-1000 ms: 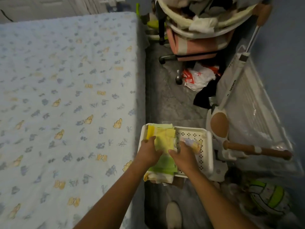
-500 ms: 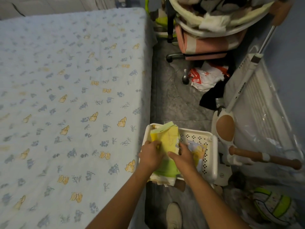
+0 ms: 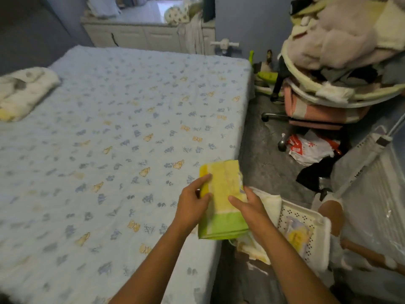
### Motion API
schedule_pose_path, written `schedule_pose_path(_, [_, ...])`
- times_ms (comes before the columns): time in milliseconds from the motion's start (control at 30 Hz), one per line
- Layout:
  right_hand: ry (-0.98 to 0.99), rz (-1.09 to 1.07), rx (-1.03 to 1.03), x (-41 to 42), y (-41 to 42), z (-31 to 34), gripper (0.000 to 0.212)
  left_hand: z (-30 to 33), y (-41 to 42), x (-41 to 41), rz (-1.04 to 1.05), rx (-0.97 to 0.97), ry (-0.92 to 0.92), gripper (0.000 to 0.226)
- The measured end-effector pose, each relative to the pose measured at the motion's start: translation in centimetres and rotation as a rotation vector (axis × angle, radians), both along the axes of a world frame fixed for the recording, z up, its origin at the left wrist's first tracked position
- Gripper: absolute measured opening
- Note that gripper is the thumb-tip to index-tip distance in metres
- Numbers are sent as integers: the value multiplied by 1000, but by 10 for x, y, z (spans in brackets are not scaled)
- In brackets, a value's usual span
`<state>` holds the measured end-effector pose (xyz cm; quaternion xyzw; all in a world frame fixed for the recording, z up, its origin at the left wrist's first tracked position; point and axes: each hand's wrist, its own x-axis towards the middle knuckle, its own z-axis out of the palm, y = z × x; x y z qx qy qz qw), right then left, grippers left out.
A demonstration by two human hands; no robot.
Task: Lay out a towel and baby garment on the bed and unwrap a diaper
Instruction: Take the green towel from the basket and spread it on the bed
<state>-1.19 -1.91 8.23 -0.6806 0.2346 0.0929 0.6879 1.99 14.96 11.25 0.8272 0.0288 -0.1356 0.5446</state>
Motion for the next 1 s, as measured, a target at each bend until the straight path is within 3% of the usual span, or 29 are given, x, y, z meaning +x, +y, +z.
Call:
schedule_pose_path(100, [-25,99,12,9,80,30,42,28,82,-7,106,-1,-68,51])
schedule_pose_path(267, [-71,256,53,3,247,66,26,64,252,-34,251,-9,-129,50])
schedule_pose_path(567, [-111,371,24,-7,533,87,30,78,535,-67,348,-14,-131,51])
schedule_pose_path(767, [-142,423,-62,22,648,78,50,71,649,-50,380,1,-118,52])
schedule_pose_path(1000, [-134,489,-220,90,728,22,55,24,728,11,373,63,-87,50])
